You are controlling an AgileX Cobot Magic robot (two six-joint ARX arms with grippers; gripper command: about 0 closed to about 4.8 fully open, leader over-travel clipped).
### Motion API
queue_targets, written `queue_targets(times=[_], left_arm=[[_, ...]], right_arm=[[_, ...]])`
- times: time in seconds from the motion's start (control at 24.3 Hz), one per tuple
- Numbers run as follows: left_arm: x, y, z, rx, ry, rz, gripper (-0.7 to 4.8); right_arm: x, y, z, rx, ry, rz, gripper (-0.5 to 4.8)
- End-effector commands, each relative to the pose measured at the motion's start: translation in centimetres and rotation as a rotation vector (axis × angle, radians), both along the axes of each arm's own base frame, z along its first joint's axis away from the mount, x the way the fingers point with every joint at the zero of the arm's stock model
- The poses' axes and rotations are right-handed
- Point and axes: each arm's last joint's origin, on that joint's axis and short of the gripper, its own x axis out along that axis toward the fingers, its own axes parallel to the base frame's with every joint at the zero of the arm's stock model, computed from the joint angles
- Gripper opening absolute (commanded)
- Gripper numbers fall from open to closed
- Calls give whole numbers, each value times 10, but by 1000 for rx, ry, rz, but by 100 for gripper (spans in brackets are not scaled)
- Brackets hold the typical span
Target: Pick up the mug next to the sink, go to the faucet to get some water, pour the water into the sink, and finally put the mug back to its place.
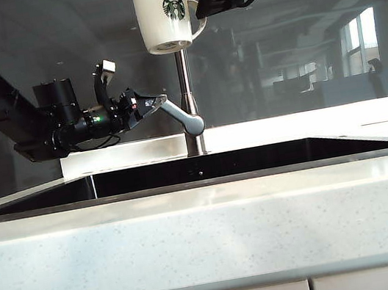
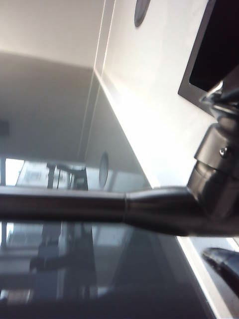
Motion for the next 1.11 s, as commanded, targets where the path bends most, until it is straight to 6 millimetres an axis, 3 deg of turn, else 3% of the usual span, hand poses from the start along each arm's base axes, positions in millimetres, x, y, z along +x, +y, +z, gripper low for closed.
queue_targets(times=[0.04, 0.41, 0.74, 0.95, 1.11], left_arm=[[1, 2, 5, 3, -35, 53, 364], [6, 5, 3, -27, -30, 230, 364], [7, 7, 4, -37, -26, 263, 364], [4, 14, 12, -29, -22, 143, 373], [-5, 28, 24, -25, 8, -112, 372]], right_arm=[[-5, -1, 22, 60, -105, 2, -6], [-5, -1, 22, 60, -105, 2, -6], [-6, -1, 24, 61, -107, 2, -6], [-7, -2, 24, 56, -93, 2, -6], [-8, -2, 25, 57, -95, 2, -6]])
